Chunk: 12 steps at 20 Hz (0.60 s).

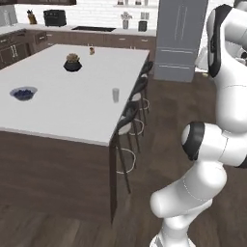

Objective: Take a straw from the drawer in front and place it inside the glass cup on the dining counter.

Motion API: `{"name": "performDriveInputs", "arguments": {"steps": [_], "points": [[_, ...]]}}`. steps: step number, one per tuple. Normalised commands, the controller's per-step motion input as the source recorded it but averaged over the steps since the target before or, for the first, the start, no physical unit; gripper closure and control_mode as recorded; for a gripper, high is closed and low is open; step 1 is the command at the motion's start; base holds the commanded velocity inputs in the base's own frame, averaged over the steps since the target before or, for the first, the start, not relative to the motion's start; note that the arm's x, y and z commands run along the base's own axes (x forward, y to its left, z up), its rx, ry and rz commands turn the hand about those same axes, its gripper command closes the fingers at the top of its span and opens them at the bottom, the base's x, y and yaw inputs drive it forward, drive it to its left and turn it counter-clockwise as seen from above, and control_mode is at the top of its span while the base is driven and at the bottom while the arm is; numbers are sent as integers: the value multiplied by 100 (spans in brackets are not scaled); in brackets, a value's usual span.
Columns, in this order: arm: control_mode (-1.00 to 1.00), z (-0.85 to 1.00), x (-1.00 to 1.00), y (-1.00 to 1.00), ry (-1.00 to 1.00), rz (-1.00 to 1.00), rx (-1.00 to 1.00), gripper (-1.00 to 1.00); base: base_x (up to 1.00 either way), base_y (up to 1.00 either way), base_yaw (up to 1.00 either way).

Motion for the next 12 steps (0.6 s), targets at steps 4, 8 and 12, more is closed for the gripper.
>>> {"name": "performDriveInputs", "arguments": {"steps": [4, 8, 12], "points": [[100, 0, 0, 0, 0, 0, 0, 100, 29, -76, 52], [100, 0, 0, 0, 0, 0, 0, 100, 34, -82, 50], [100, 0, 0, 0, 0, 0, 0, 100, 34, -83, 49]]}}
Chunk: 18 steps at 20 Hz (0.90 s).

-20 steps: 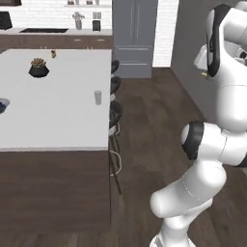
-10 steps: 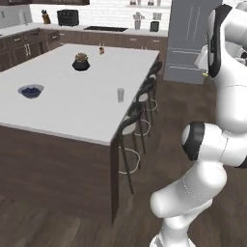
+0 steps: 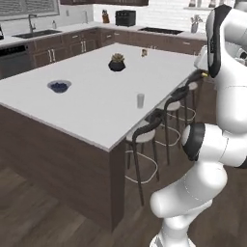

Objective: Take a straw from the drawer in front and place it inside the glass cup on the dining counter.

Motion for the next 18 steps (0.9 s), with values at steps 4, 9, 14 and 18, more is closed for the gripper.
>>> {"name": "performDriveInputs", "arguments": {"steps": [4, 9, 14, 18], "points": [[100, 0, 0, 0, 0, 0, 0, 100, 34, -83, 49], [100, 0, 0, 0, 0, 0, 0, 100, 33, -86, 49], [100, 0, 0, 0, 0, 0, 0, 100, 18, -90, 48], [100, 0, 0, 0, 0, 0, 0, 100, 5, -93, 49]]}}
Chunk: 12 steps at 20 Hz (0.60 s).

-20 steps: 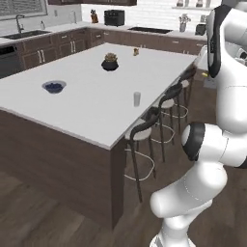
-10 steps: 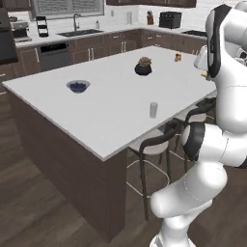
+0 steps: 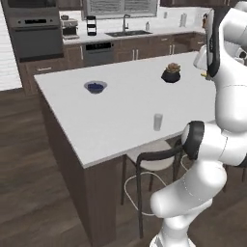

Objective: Take a straw from the drawer in front and place it inside the glass cup on the dining counter.

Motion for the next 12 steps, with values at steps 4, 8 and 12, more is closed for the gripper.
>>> {"name": "performDriveInputs", "arguments": {"steps": [4, 8, 12], "points": [[100, 0, 0, 0, 0, 0, 0, 100, 0, -96, 48], [100, 0, 0, 0, 0, 0, 0, 100, 15, -92, 47], [100, 0, 0, 0, 0, 0, 0, 100, 88, -60, 32]]}}
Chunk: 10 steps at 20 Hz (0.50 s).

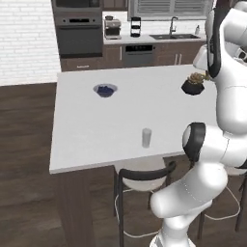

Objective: Take a straw from the drawer in front and place it inside the glass cup on the dining counter.

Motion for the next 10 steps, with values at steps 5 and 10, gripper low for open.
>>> {"name": "performDriveInputs", "arguments": {"steps": [5, 10], "points": [[100, 0, 0, 0, 0, 0, 0, 100, 100, -25, 17], [-100, 0, 13, 0, 0, 3, 1, 100, 78, 0, 11]]}}
